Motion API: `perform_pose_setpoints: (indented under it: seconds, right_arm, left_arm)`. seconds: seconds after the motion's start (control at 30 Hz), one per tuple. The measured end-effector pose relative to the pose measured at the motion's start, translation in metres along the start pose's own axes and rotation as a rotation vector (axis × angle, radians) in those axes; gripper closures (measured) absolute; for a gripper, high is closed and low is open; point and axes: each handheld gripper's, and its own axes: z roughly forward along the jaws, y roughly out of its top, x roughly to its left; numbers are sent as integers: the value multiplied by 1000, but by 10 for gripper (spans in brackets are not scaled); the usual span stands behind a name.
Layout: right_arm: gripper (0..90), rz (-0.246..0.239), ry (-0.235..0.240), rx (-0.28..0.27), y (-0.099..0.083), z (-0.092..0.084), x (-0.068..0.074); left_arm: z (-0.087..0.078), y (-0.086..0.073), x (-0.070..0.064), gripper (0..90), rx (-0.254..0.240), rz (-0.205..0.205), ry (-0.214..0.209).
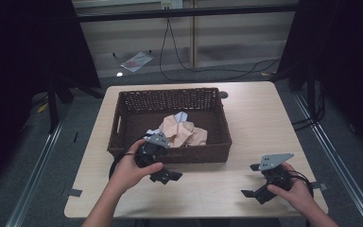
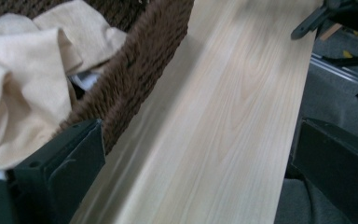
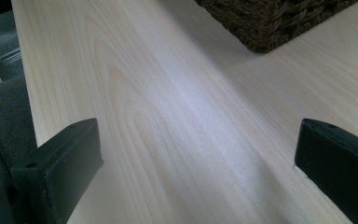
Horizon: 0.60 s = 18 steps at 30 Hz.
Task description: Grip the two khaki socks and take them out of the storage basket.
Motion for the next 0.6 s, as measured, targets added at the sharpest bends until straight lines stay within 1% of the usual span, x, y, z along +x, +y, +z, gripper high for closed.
perform_pose_setpoints:
  seconds: [0.03, 0.1, 0.17, 0.2, 0.23, 0.27, 0.3, 0.37, 0.4, 0.43, 0.5, 0.6]
  right_arm:
    - [1, -1, 1, -3, 0, 0, 0]
    - [1, -2, 4, -6, 0, 0, 0]
    - [1, 1, 6, -6, 0, 0, 0]
    - [1, 5, 2, -2, 0, -1, 0]
    - [1, 5, 2, -2, 0, -1, 0]
    - [1, 3, 2, -3, 0, -1, 0]
    - [1, 1, 2, -2, 0, -1, 0]
    - [2, 1, 3, -2, 0, -1, 0]
    - [1, -3, 5, -5, 0, 0, -1]
    - [1, -6, 4, -5, 0, 0, -1]
    - [2, -7, 8, -7, 0, 0, 0]
    - [2, -8, 7, -6, 0, 0, -1]
  left_arm:
    - [-2, 3, 1, 17, 14, 9, 3]
    - [-5, 7, 2, 17, 7, -2, 6]
    - [-8, 12, 5, 17, 22, 5, 10]
    - [-10, 16, 7, 17, 24, -6, 13]
    - [-10, 16, 7, 18, 24, -6, 13]
    - [-11, 18, 8, 18, 30, -2, 13]
    - [-13, 23, 11, 19, 47, 1, 19]
    - [-14, 24, 12, 19, 50, 1, 22]
    - [-15, 26, 14, 20, 63, 1, 26]
    - [-15, 28, 15, 19, 61, -4, 28]
    - [-18, 31, 19, 20, 72, -8, 32]
    - [-21, 37, 24, 23, 92, -29, 33]
